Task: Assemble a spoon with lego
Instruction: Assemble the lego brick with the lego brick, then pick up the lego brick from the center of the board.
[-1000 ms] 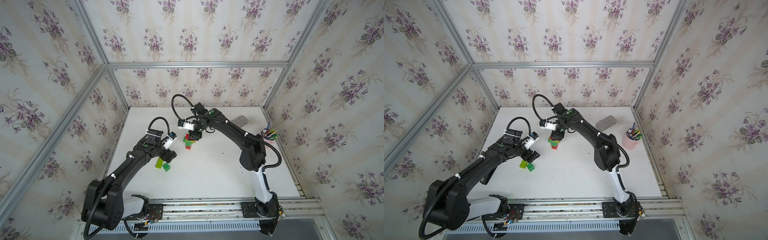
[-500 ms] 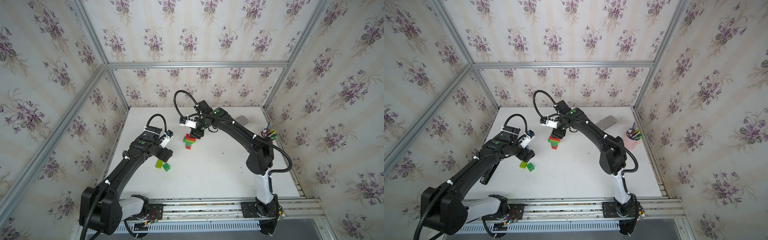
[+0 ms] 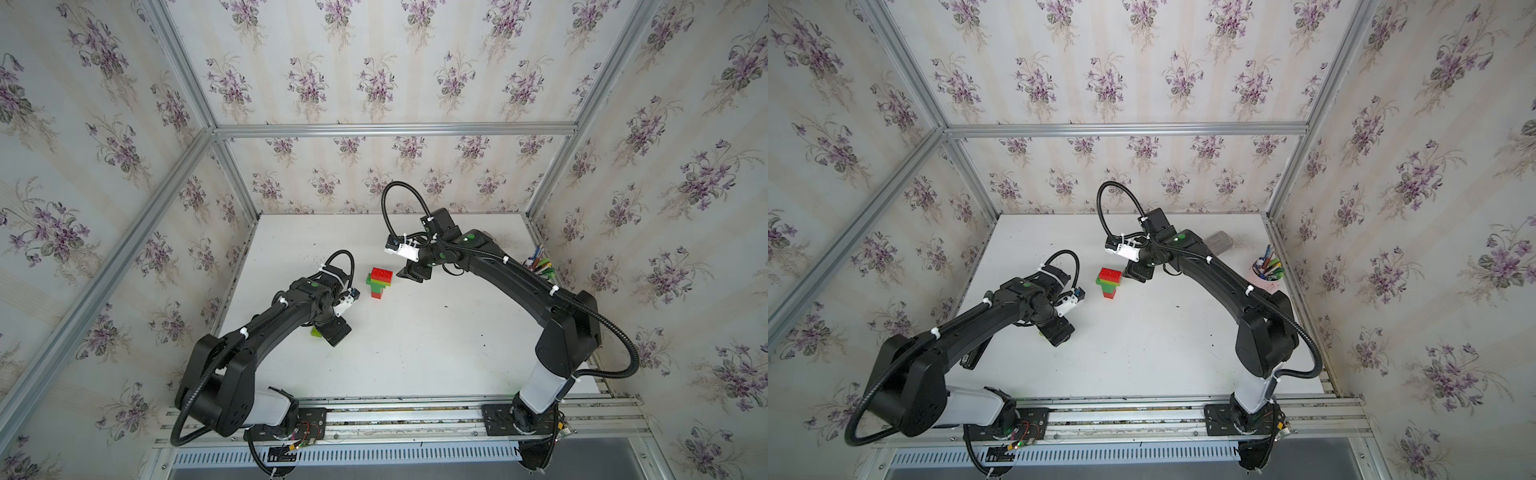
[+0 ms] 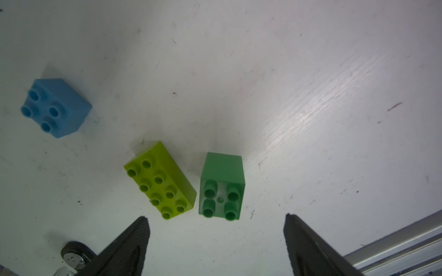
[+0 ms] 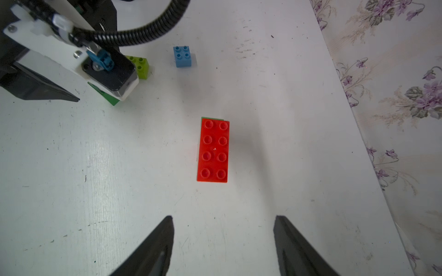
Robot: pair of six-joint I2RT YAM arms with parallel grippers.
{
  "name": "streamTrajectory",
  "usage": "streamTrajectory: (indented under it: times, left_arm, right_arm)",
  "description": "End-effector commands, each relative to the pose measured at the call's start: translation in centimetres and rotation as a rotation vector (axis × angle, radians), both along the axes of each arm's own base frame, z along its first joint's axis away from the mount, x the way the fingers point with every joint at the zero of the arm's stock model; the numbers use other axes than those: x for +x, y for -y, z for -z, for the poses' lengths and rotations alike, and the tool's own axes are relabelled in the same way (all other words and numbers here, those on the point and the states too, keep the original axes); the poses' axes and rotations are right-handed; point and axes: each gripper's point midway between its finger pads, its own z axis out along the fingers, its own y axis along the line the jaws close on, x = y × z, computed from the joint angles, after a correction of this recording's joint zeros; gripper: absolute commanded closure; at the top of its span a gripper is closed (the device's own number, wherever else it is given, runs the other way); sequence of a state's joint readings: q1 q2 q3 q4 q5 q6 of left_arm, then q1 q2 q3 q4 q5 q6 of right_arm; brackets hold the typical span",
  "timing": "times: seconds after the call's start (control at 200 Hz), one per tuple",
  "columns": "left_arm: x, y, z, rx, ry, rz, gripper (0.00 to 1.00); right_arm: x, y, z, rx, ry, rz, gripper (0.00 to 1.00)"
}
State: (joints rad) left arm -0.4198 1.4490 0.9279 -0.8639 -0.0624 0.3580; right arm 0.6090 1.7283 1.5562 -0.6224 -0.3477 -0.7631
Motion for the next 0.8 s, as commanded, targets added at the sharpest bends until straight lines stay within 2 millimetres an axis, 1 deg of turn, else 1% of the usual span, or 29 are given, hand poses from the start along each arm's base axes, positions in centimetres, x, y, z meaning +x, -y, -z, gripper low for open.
streamTrajectory:
  times: [0.0, 0.08, 0.275, 0.32, 0.33, 0.405, 0.485, 0.555, 0.615, 0.625, 0.635, 0.704, 0.794]
  left_arm:
    - [0.0, -0.3, 0.9, 0.056, -0.023, 0.019, 0.15]
    - [0.0, 0.1, 1.4, 0.048, -0.032, 0.026, 0.2]
    - [-0.2, 0.1, 2.8, 0.071, -0.057, 0.038, 0.41]
    - [-0.3, 0.2, 2.9, 0.067, -0.062, 0.042, 0.44]
    - [-0.3, 0.2, 3.0, 0.065, -0.063, 0.041, 0.48]
    - [-0.3, 0.5, 2.9, 0.061, -0.06, 0.046, 0.58]
    - [-0.2, 0.9, 2.3, 0.052, -0.036, 0.057, 0.68]
    - [-0.1, 1.6, 1.5, 0.034, -0.009, 0.064, 0.71]
    - [-0.1, 2.7, 0.6, 0.013, 0.017, 0.075, 0.71]
    - [-0.1, 3.0, 0.5, 0.008, 0.022, 0.078, 0.71]
    - [-0.1, 3.2, 0.3, 0.004, 0.025, 0.081, 0.71]
    - [0.0, 5.1, -0.6, -0.029, 0.049, 0.096, 0.7]
    - [0.4, 7.9, -1.3, -0.048, 0.07, 0.129, 0.69]
  right_arm:
    - [0.4, 0.5, -0.9, 0.027, 0.039, 0.005, 0.31]
    - [0.5, 1.2, -0.8, 0.024, 0.041, 0.02, 0.31]
    - [0.8, 1.7, -0.7, 0.021, 0.039, 0.035, 0.31]
    - [0.9, 1.8, -0.7, 0.021, 0.039, 0.036, 0.31]
    - [0.9, 1.8, -0.7, 0.021, 0.04, 0.038, 0.31]
    - [0.9, 1.9, -0.7, 0.02, 0.039, 0.042, 0.32]
    - [0.8, 2.1, -0.7, 0.02, 0.042, 0.047, 0.32]
    - [0.9, 2.6, -0.6, 0.022, 0.041, 0.06, 0.32]
    - [0.4, 2.7, -0.4, 0.035, 0.032, 0.062, 0.32]
    - [1.0, 3.6, -0.5, 0.039, 0.032, 0.086, 0.32]
    - [1.2, 4.0, -0.4, 0.044, 0.03, 0.098, 0.32]
    - [1.4, 5.3, -0.4, 0.092, 0.014, 0.135, 0.32]
    - [1.3, 7.1, -0.4, 0.184, -0.007, 0.192, 0.32]
